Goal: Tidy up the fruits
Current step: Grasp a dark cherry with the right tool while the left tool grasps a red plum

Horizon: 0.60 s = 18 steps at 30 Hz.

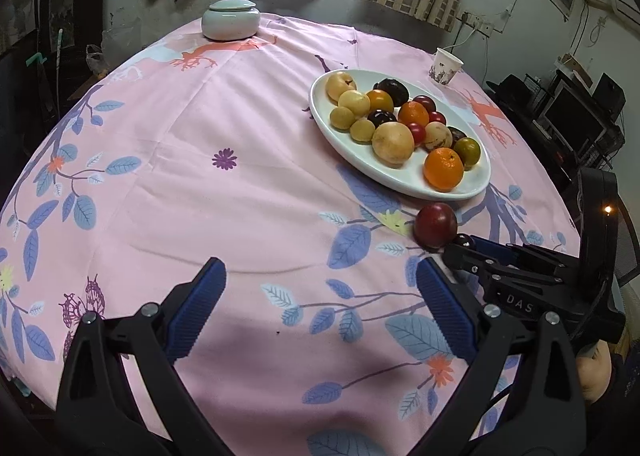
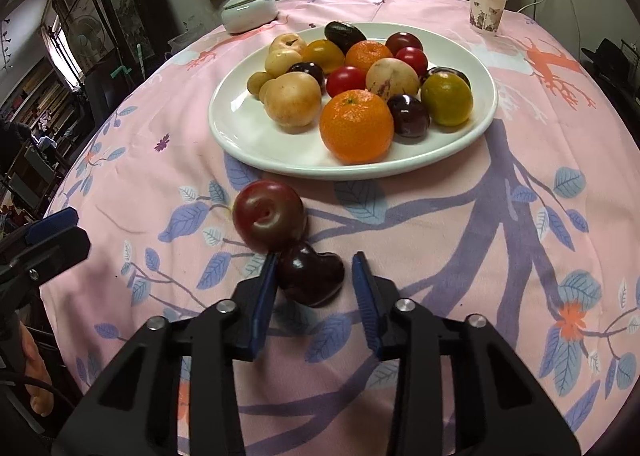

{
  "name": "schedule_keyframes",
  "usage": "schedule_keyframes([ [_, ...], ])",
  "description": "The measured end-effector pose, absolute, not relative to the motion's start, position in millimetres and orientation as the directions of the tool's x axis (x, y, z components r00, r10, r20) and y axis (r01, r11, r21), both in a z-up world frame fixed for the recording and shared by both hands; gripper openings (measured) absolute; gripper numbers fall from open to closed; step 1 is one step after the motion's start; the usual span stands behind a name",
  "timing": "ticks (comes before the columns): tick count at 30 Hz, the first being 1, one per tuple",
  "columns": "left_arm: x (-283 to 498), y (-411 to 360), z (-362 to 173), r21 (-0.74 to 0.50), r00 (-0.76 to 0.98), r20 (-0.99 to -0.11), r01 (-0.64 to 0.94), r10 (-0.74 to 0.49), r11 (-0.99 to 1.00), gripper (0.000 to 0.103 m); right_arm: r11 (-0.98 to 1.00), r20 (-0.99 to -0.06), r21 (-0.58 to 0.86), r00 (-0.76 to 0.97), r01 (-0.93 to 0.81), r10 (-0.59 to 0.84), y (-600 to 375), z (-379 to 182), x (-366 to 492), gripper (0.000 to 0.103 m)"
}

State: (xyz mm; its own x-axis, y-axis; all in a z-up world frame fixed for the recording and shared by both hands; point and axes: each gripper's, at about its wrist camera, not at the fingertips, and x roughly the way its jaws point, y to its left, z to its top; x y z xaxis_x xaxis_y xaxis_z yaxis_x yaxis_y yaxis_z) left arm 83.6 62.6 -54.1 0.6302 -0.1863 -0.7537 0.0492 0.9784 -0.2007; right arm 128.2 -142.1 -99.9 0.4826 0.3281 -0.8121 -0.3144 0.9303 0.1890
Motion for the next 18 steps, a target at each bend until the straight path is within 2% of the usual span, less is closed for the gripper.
schedule_keyframes([
  [6, 89.2, 50.9, -53.3, -0.197, 0.614, -0.766, 0.058, -0.191, 0.979, 0.098, 0.929, -0.790, 0.189, 0.512, -0.319, 0.337, -152.1, -84.4, 109.2, 0.033],
  [18, 127.7, -28.0, -72.2, -0.147, 0.561, -0.804, 0.132, -0.196, 0.980, 0.098, 0.938, -0.756, 0.242, 0.558, -0.248, 0.342, -213.5, -79.5, 68.0, 0.033],
])
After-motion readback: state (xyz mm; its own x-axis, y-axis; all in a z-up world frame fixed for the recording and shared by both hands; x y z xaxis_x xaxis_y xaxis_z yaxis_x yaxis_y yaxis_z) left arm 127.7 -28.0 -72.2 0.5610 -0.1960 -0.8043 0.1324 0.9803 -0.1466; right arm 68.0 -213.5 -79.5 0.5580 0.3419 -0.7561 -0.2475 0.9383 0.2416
